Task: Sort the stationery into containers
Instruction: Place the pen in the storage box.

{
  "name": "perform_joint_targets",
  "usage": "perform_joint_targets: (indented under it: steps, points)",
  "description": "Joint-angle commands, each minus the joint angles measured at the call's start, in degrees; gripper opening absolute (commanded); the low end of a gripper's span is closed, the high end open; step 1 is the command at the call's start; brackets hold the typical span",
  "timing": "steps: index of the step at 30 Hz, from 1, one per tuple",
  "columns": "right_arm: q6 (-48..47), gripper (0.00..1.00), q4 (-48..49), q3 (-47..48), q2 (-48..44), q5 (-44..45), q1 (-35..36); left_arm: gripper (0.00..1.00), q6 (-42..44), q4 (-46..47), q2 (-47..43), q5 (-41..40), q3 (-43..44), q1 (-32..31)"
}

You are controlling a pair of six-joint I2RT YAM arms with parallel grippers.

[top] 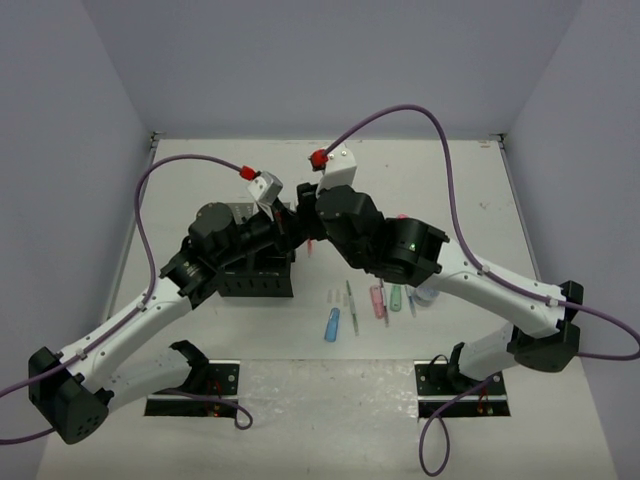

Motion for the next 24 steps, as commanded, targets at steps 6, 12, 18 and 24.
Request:
perform_joint_targets:
  steps: [6,12,18,24]
  points:
    - [-3.95,0.99,-1.0,4.24,-8.12,5.1,-0.74,0.0,6.92,1.67,6.2,-36.2,4.63,0.28]
    - [-1.05,0.99,-0.55,-7.21,-25.02,6.04,-1.63,0.0,13.81,12.83,15.01,-49.25,4.14,3.1]
    - [2.37,0.99,-0.5,-20.91,-37.71,2.32,-1.63,0.0,18.14,32.5,19.98,-52.68,-3.2,4.3]
    - [5.98,0.99,-0.96,-30.16,-45.52,0.87,-1.67,0.0,14.42,38.51,21.79,-52.98,-8.91,4.69]
